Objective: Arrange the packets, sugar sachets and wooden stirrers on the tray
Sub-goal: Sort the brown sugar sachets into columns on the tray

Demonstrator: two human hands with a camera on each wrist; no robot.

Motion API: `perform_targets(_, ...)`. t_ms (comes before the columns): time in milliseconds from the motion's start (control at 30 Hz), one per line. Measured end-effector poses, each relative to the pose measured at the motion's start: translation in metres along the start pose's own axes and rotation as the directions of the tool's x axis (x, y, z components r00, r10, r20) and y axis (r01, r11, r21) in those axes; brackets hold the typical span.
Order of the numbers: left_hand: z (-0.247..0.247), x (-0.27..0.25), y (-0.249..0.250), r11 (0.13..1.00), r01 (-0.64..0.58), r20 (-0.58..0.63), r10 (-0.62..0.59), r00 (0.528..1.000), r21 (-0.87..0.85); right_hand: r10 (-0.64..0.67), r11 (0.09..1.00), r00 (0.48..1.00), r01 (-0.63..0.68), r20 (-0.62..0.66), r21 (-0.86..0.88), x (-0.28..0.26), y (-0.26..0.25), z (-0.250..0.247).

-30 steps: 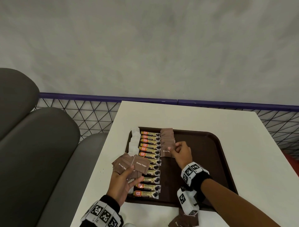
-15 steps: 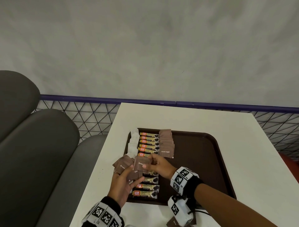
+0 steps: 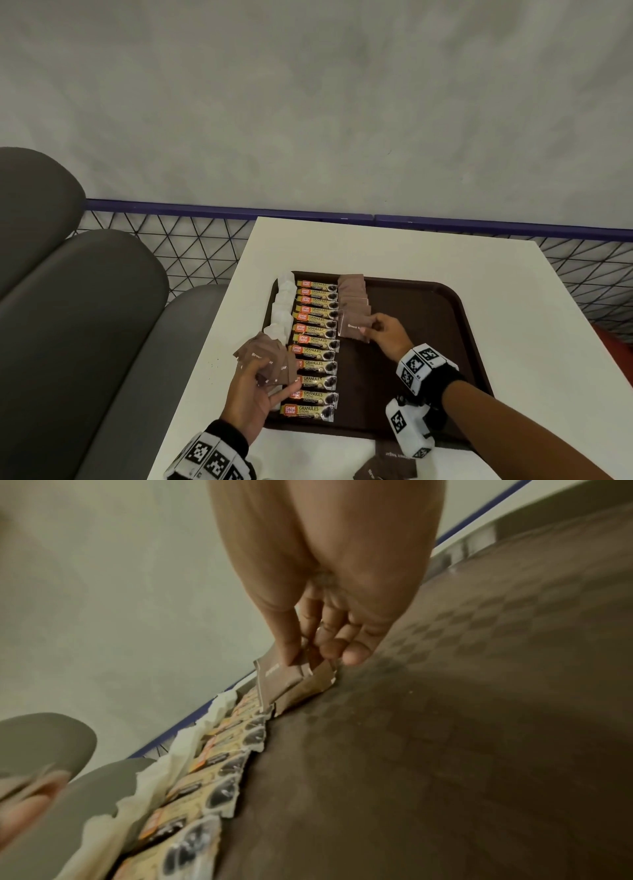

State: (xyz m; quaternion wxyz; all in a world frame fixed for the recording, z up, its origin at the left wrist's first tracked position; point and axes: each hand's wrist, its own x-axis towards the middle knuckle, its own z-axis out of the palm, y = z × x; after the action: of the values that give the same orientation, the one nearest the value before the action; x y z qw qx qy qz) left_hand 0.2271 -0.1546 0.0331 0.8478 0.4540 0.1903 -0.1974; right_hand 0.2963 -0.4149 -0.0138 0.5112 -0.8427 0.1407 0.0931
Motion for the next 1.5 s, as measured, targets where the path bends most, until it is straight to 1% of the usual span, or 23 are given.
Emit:
perform_targets(67,0.001,0.001,0.0,1.0,0.003,-0.01,-0.003,1.0,0.007,0.014,0.997,1.0,-0.015,-0.013,-0.076,0.002,0.005,0.001)
perform_targets(233,0.003,0.003,0.001,1.0,-0.001,-0.037,0.002,0.999,0.026,0.025,0.984,0.998,-0.035,-0.061,-0.177,0.004,0.006,0.006)
perform_targets(433,0.0,0.004,0.001,0.999,-0.004,-0.004,0.004,1.0,0.039,0.052,0.955,0.993,-0.08,-0.104,-0.286,0.01,0.003,0.013)
perform_targets(500,0.0,0.004,0.001,0.999,-0.008,0.016,0.007,1.0,0.033,0.05,0.949,0.99,-0.088,-0.132,-0.303,0.01,0.001,0.014)
perform_targets(600,-0.001,0.004,0.002,1.0,0.006,0.048,-0.007,0.999,0.017,0.055,0.959,0.988,-0.093,-0.147,-0.268,0.011,0.001,0.015)
perform_targets(733,-0.001,0.006,0.0,1.0,0.031,0.038,-0.031,0.999,0.006,0.013,0.966,0.984,-0.058,-0.176,-0.252,0.006,0.0,0.013)
perform_targets(867,0.003,0.006,0.0,1.0,0.014,0.011,-0.015,1.0,0.018,-0.106,0.949,0.962,0.021,-0.253,-0.315,-0.005,-0.005,0.011)
perform_targets(900,0.005,0.005,0.0,1.0,0.011,0.008,-0.011,1.0,0.023,-0.137,0.948,0.957,0.052,-0.254,-0.313,-0.008,-0.007,0.012)
perform_targets(1033,0.01,0.002,0.001,1.0,-0.007,-0.015,0.008,1.0,0.027,-0.214,0.963,0.962,0.179,-0.168,-0.203,-0.021,-0.02,0.023)
perform_targets(1100,0.012,0.001,0.0,0.999,-0.02,-0.027,0.021,0.999,0.034,-0.252,0.967,0.961,0.245,-0.11,-0.075,-0.028,-0.028,0.029)
perform_targets(1167,0.014,0.0,0.0,0.998,-0.043,-0.037,0.044,0.998,0.044,-0.277,0.958,0.961,0.276,-0.001,0.074,-0.038,-0.039,0.035)
perform_targets(1233,0.015,-0.001,0.001,0.996,-0.068,-0.05,0.071,0.996,0.055,-0.268,0.952,0.954,0.242,0.134,0.187,-0.047,-0.05,0.04)
perform_targets(1367,0.016,-0.005,0.002,0.991,-0.109,-0.046,0.112,0.993,0.08,-0.261,0.955,0.916,0.199,0.305,0.22,-0.057,-0.052,0.052)
perform_targets(1433,0.015,-0.006,0.001,0.989,-0.107,-0.041,0.112,0.993,0.099,-0.259,0.955,0.9,0.185,0.351,0.233,-0.058,-0.048,0.058)
perform_targets(1500,0.013,-0.007,0.0,0.992,-0.087,-0.045,0.091,0.995,0.091,-0.238,0.954,0.908,0.15,0.345,0.261,-0.059,-0.046,0.058)
